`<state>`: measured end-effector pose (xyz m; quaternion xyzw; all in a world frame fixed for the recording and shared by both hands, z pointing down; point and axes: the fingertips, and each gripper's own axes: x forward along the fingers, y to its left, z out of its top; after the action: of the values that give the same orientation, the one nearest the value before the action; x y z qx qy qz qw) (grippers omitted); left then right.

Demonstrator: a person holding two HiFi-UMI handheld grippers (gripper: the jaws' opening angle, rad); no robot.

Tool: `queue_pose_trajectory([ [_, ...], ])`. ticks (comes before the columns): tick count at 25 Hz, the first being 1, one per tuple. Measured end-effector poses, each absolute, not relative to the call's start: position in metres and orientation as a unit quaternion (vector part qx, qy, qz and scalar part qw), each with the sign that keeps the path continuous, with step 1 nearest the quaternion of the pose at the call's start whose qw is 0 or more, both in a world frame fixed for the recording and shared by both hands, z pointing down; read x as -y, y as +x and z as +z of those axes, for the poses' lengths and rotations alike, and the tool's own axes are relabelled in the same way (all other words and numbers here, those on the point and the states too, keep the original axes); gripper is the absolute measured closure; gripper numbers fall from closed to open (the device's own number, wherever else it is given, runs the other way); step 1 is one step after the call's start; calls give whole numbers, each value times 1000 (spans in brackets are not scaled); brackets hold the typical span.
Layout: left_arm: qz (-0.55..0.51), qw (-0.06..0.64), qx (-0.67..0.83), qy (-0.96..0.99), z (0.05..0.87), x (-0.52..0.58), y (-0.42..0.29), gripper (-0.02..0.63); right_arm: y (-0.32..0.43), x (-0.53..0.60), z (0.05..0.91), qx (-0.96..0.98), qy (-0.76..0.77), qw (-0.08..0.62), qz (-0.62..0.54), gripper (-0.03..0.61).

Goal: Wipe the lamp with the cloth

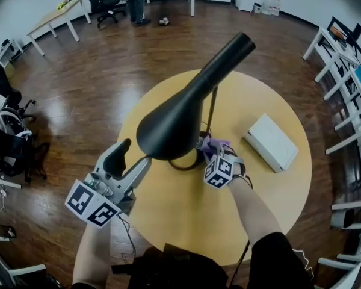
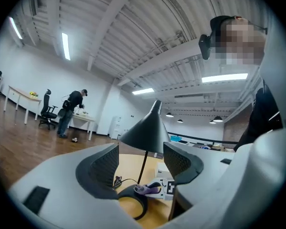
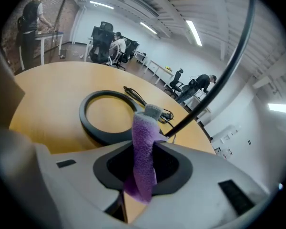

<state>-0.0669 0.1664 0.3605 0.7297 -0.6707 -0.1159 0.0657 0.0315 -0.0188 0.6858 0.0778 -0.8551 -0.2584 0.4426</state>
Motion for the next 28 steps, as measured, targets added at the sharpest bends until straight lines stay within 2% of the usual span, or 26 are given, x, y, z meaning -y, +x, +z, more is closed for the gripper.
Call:
queue_pose_trajectory([
  [4, -105, 59, 631, 766, 358, -150, -67, 310, 39, -19, 697, 836, 38, 461, -296, 486],
  [8, -46, 23, 583, 811, 354, -138, -50, 288, 41, -47, 688, 838, 30, 470, -275, 485],
  [14, 24, 5, 512, 859, 341, -117, -41, 276, 45, -49, 701, 834, 46, 482, -264, 485],
  [19, -9, 7, 541, 841, 343, -122, -47, 278, 45, -53, 692, 842, 3, 480, -244, 485],
  [22, -36, 15, 568, 822, 341, -124, -49, 278, 43, -18, 670, 856, 50, 463, -226, 486],
  [28, -174, 118, 597, 774, 342, -128, -77, 296, 42, 27, 671, 839, 130, 475, -232, 486],
])
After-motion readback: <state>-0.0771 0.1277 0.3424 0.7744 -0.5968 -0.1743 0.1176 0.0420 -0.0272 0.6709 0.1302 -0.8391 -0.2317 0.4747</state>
